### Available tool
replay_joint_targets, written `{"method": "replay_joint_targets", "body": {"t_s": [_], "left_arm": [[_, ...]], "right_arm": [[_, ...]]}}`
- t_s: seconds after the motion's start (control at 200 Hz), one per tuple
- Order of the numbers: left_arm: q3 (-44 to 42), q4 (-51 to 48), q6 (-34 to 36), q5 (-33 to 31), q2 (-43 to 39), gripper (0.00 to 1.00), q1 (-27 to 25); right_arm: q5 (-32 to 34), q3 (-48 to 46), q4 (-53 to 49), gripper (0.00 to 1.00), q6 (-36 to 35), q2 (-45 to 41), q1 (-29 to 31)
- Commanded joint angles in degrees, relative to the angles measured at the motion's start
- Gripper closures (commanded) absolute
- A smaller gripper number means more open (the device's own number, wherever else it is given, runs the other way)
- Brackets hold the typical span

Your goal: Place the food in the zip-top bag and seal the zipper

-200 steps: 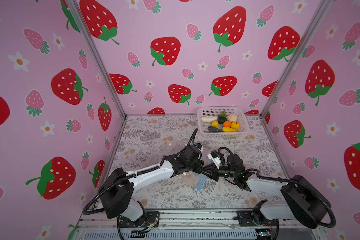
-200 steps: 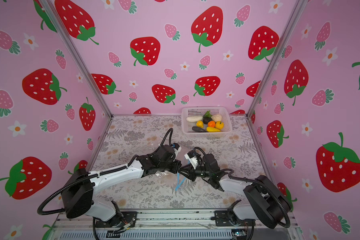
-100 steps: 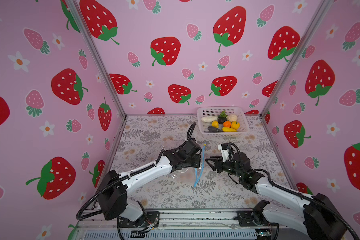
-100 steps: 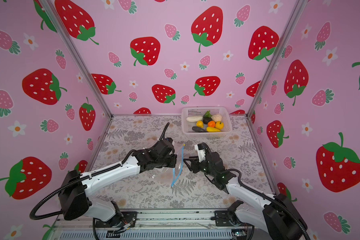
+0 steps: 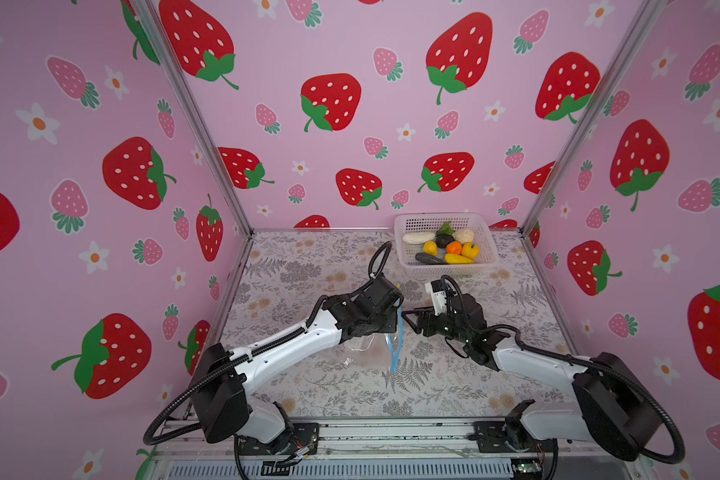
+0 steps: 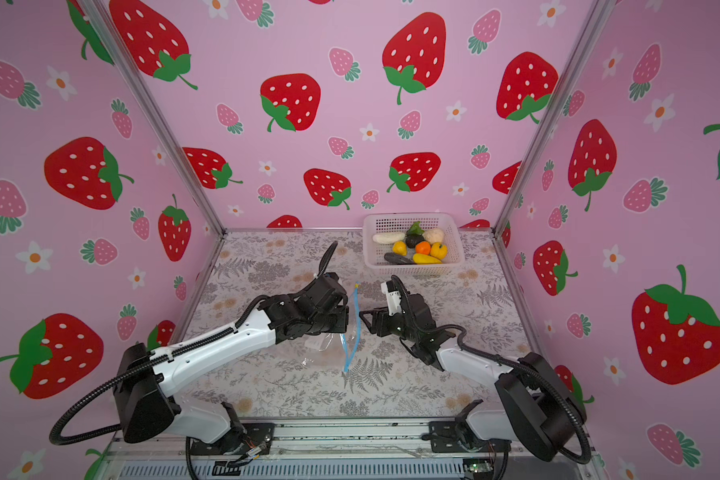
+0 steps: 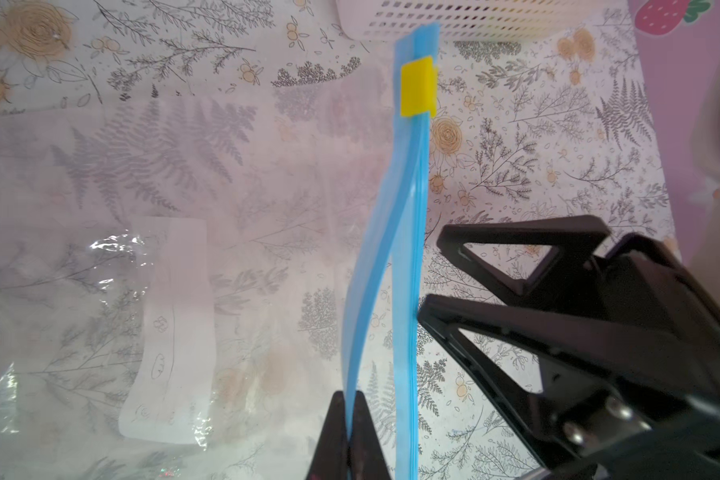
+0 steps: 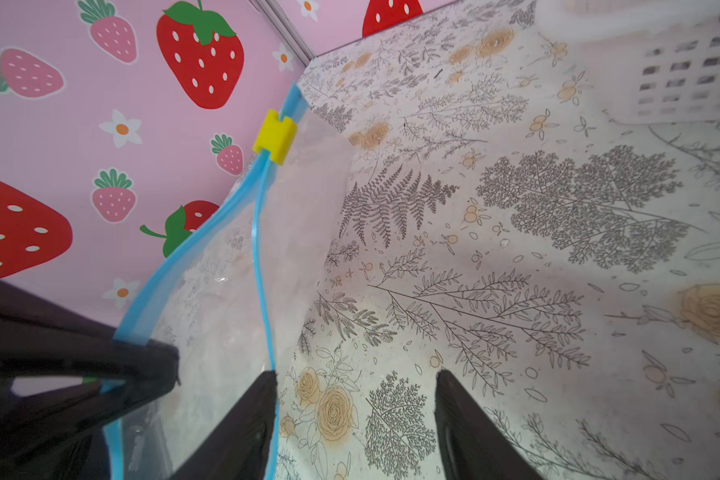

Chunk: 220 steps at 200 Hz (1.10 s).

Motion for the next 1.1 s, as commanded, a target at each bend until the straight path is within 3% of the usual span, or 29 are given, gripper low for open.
{"method": "replay_joint_targets", "body": {"t_s": [0.0,0.24,0.805,1.095], "left_arm": [[2.12,-2.30,-1.99,-3.13,-1.05,1.00,-0.20],[3.56,-2.83,-2.24,-3.31,0.01,1.00,-0.24],[1.68,-0.83,-0.78,-0.34,-1.37,1.00,1.60],[1.80,-0.29,0.80,3.75,-1.70,1.00,3.04]], "right_arm": [[-1.85,-1.48,4.25,0.34,4.62,-2.10,0.31],[-2.22,5.57,3.20,0.26,3.93,5.29,3.49],[15.94,14.54,-5.17,0.32,1.17,19.10,4.07],[8.44,14.10,0.80,0.26,0.93,19.52,4.59]]}}
